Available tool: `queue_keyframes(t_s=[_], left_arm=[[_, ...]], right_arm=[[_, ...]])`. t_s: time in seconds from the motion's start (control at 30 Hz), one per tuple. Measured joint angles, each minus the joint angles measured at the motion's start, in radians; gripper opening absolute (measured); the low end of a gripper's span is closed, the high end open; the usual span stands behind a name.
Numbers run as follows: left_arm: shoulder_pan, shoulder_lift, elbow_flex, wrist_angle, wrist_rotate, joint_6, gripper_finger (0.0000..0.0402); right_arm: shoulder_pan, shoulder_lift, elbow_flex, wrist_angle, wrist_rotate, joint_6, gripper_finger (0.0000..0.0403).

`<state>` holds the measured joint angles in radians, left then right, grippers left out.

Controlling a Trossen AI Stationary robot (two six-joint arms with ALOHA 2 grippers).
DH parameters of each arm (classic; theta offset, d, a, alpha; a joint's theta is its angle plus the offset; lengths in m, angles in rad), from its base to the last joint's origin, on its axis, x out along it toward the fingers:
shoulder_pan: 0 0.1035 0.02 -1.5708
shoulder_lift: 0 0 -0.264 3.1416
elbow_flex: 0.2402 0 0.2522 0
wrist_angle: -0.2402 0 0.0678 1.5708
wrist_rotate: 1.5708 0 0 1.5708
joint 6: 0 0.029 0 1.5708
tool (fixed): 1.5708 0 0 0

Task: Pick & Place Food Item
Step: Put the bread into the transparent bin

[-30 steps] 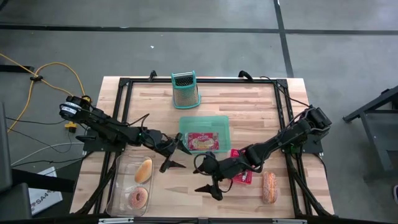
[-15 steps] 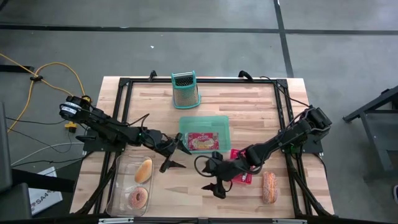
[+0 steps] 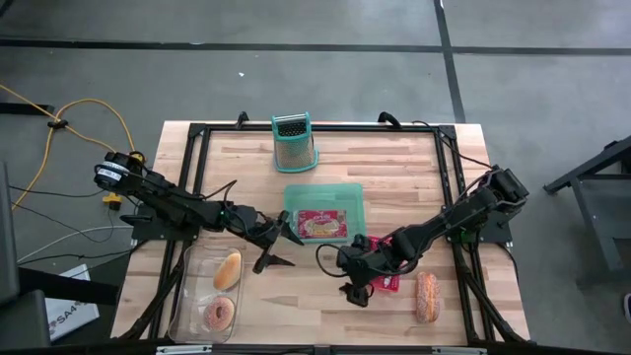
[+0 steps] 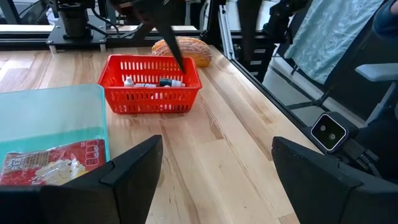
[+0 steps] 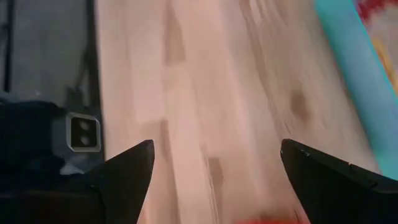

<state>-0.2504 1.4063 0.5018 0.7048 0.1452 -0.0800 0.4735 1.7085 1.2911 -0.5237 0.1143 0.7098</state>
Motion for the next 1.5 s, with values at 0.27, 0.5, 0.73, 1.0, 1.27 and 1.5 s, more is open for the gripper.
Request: queue_keyframes(t_s=[0.27, 0.5, 0.73, 1.0, 1.27, 1.5], left_arm=[[0.0, 0.0, 0.0, 0.0, 0.0, 0.004, 0.0294], [0.0, 0.0, 0.0, 0.0, 0.0, 0.004, 0.0294], [0.0, 0.0, 0.0, 0.0, 0.0, 0.001, 0.0294], [0.0, 0.0, 0.0, 0.0, 0.0, 0.0, 0.0294], [0.0, 0.0, 0.0, 0.0, 0.0, 0.004, 0.0294], [0.0, 0.0, 0.0, 0.0, 0.0, 0.004, 0.0294]], right_arm=[[-0.005, -0.109, 0.0, -0.198, 0.017, 0.113, 0.0339], [-0.005, -0.218, 0.0, -0.241, 0.009, 0.136, 0.0339], [-0.004, -0.311, 0.0, -0.315, 0.014, 0.182, 0.0339], [-0.004, -0.377, 0.0, -0.336, 0.01, 0.185, 0.0339], [-0.004, -0.384, 0.0, -0.359, 0.001, 0.217, 0.0339], [0.01, -0.384, 0.0, -0.508, -0.075, 0.459, 0.0339]])
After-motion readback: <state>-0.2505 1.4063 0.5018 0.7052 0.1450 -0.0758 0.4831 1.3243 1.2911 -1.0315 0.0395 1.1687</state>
